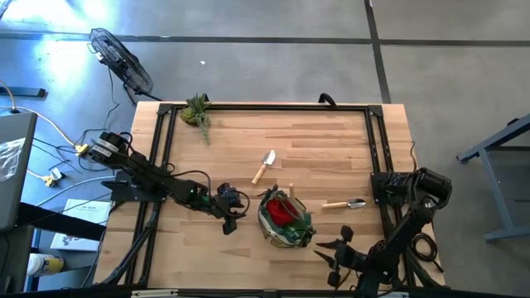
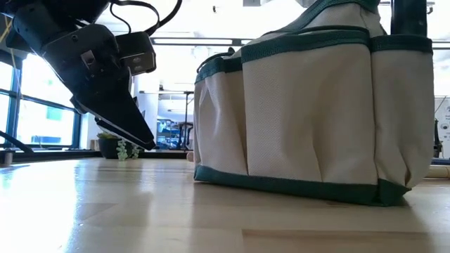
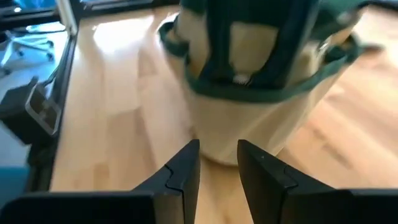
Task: Pick & Place Garden tools in Gardening bag
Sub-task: Put the right trowel into the light brown gardening bag
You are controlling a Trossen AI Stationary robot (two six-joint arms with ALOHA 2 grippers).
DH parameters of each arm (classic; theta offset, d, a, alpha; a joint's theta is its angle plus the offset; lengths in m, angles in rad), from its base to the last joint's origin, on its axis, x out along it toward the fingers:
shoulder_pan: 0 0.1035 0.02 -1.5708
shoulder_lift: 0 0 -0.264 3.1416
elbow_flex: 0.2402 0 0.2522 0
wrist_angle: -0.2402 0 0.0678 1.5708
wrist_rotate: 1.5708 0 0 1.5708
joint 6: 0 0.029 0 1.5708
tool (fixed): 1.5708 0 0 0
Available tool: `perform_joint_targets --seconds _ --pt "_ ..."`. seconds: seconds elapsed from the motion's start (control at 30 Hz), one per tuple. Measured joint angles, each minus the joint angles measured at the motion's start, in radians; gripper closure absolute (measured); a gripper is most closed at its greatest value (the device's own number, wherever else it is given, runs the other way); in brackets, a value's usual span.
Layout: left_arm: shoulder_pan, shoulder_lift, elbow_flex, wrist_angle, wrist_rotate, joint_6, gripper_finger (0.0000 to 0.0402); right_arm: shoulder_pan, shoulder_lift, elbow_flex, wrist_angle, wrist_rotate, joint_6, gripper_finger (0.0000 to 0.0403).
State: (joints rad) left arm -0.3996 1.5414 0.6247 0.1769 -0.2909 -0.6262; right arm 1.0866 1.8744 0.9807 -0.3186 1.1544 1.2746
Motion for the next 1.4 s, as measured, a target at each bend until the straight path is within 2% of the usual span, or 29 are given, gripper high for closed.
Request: perform_joint_targets --seconds 0.13,0.27,0.4,0.67,1.1,1.23,1.4 --pt "0.0 0.0 0.0 0.0 -0.001 0.0 0.024 0.0 -0.001 0.001 0.038 -0.105 -0.041 0.0306" --pt "0.0 0.0 0.0 0.0 -0.01 0.0 0.024 0.0 -0.001 0.002 0.047 -0.297 -0.034 0.0306" --pt "0.0 0.0 0.0 0.0 -0.014 0.0 0.024 0.0 -0.001 0.002 0.047 -0.466 0.033 0.0306" --pt "0.0 0.0 0.0 0.0 -0.016 0.0 0.024 -0.001 -0.012 0.003 0.011 -0.687 0.186 0.0306" --pt "0.0 0.0 0.0 0.0 -0.019 0.001 0.024 0.0 -0.079 0.003 -0.239 -0.813 0.406 0.0306" --pt "0.0 0.0 0.0 0.0 -0.019 0.016 0.024 0.0 -0.082 0.004 -0.33 -0.822 0.492 0.0306" --pt "0.0 0.0 0.0 0.0 -0.019 0.018 0.024 0.0 -0.082 0.005 -0.406 -0.814 0.515 0.0306"
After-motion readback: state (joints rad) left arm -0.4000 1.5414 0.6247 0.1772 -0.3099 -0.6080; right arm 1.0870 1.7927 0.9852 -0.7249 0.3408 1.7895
